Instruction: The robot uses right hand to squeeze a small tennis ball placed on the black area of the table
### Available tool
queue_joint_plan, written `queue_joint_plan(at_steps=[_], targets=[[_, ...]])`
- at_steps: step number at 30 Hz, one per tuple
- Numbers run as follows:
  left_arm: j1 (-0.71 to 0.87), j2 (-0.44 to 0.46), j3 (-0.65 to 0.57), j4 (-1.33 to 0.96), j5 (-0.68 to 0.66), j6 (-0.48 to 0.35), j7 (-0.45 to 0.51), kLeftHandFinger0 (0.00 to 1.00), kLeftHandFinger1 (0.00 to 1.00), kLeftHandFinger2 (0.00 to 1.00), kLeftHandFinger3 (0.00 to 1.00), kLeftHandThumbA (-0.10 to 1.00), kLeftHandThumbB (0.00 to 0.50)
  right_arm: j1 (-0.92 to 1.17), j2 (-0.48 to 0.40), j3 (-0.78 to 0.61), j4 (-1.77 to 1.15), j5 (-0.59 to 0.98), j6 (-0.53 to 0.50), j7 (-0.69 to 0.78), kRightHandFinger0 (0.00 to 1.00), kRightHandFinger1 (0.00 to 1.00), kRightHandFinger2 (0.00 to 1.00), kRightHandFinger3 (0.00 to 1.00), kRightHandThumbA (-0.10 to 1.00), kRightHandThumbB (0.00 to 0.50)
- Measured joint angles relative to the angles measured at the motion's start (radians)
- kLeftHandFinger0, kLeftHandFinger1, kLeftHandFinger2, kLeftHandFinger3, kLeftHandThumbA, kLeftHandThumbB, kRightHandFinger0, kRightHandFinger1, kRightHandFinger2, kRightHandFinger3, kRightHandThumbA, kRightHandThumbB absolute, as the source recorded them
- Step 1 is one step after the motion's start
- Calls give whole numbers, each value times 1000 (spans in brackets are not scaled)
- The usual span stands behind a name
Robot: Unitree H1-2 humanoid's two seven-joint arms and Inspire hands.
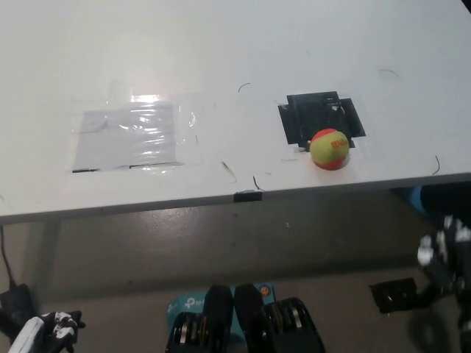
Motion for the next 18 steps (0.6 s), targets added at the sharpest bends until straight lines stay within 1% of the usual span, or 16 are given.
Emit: queue_joint_plan(at_steps=[2,3,4,5,6,8,9,10,11,12,13,14,15,16,17,18], targets=[[0,0,0,1,0,-4,0,6,22,213,411,624,435,-61,-8,-1,-46,-10,3,1,40,42,247,728,18,174],[0,0,0,1,1,-4,0,6,20,202,418,625,444,-89,-11,-1,-75,-14,11,2,6,6,200,711,86,190],[0,0,0,1,1,-4,0,8,21,202,420,626,444,-117,-14,-1,-98,-18,18,3,0,0,191,703,110,190],[0,0,0,1,1,-5,0,16,33,222,433,621,425,-142,-17,-1,-111,-21,23,5,0,0,171,690,95,203],[0,0,0,1,1,-5,-1,16,39,239,429,626,422,-174,-20,-1,-131,-28,32,6,0,0,167,690,97,209],[0,0,0,1,1,-7,-2,2,28,233,407,616,420,-230,-23,3,-157,-40,48,10,0,0,174,713,115,215],[-1,0,0,1,1,-8,-2,0,17,222,384,638,440,-250,-24,8,-168,-46,57,13,7,50,343,902,224,214],[-1,0,0,1,1,-10,-4,0,12,220,377,636,443,-266,-28,20,-175,-49,77,27,78,129,467,1000,267,237],[-1,1,0,3,1,-11,-7,0,2,202,370,616,448,-278,-38,36,-182,-50,98,46,127,195,538,1000,277,261],[-3,0,0,5,0,-12,-10,0,0,189,360,622,458,-292,-52,58,-191,-53,124,70,273,376,683,1000,308,297],[-4,1,1,7,-1,-12,-12,0,0,186,358,626,459,-303,-63,74,-195,-56,145,89,333,461,728,1000,317,311],[-4,0,1,8,-1,-12,-14,0,0,184,356,627,459,-314,-75,93,-195,-61,168,106,338,467,730,1000,318,313],[-4,0,0,9,-1,-12,-17,0,0,171,367,625,458,-322,-84,108,-196,-65,192,127,615,741,833,1000,360,325],[-4,0,1,9,-1,-12,-18,0,3,195,375,646,477,-331,-93,126,-194,-72,209,141,786,886,899,1000,348,339],[-4,1,1,9,-1,-12,-20,0,3,197,377,648,477,-341,-104,146,-192,-80,229,159,800,895,903,1000,347,339],[-5,1,1,9,-1,-11,-20,0,1,195,376,638,471,-351,-110,167,-185,-88,248,174,831,966,982,1000,383,345]])
